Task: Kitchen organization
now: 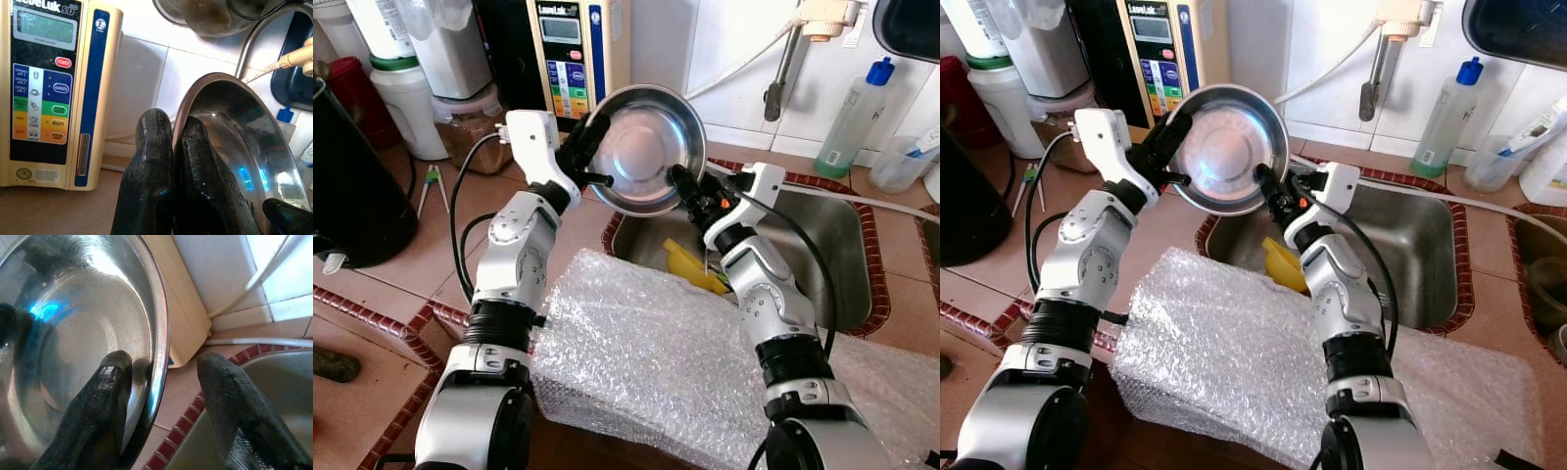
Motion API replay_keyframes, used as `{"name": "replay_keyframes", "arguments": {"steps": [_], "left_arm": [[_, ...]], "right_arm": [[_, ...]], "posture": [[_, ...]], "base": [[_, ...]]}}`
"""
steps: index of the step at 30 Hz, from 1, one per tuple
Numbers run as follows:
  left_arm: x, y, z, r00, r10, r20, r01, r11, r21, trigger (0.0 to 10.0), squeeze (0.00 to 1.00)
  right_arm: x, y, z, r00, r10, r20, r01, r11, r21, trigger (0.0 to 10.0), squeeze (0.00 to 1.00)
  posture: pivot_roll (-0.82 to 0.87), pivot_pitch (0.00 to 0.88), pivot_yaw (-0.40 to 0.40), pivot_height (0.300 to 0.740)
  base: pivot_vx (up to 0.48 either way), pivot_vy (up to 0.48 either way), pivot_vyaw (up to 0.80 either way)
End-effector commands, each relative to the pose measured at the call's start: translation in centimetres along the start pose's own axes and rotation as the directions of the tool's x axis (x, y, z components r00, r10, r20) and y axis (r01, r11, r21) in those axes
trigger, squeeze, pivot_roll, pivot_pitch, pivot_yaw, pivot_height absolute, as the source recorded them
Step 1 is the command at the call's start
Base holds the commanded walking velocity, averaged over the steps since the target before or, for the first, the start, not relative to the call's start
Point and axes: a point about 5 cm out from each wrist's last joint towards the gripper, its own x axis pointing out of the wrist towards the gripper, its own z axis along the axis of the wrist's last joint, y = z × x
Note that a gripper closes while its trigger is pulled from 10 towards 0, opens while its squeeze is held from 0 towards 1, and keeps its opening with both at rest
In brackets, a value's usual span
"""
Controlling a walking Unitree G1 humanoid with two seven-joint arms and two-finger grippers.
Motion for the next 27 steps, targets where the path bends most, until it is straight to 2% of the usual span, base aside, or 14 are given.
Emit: {"name": "replay_keyframes", "arguments": {"steps": [1,8,27], "left_arm": [[0.6,-0.7,1.0,0.998,-0.049,0.042,0.049,0.999,-0.009,0.0,0.0],[0.5,-0.7,0.7,0.998,-0.043,0.043,0.044,0.999,-0.03,0.0,0.0],[0.3,-0.4,0.4,0.999,-0.031,0.044,0.032,0.999,-0.038,0.0,0.0]], "right_arm": [[0.0,-0.5,-0.2,0.999,-0.024,-0.022,0.024,1.0,0.016,0.0,0.0],[-0.3,-1.6,-0.8,0.995,-0.082,-0.064,0.086,0.994,0.069,0.0,0.0],[-0.4,-2.7,-0.9,0.988,-0.131,-0.081,0.14,0.983,0.12,0.0,0.0]], "posture": [[-0.03,0.0,0.072,0.74],[-0.04,0.0,0.065,0.74],[-0.05,0.0,0.056,0.74]], "base": [[0.0,0.0,0.0],[0.0,0.0,0.0],[0.0,0.0,0.0]]}}
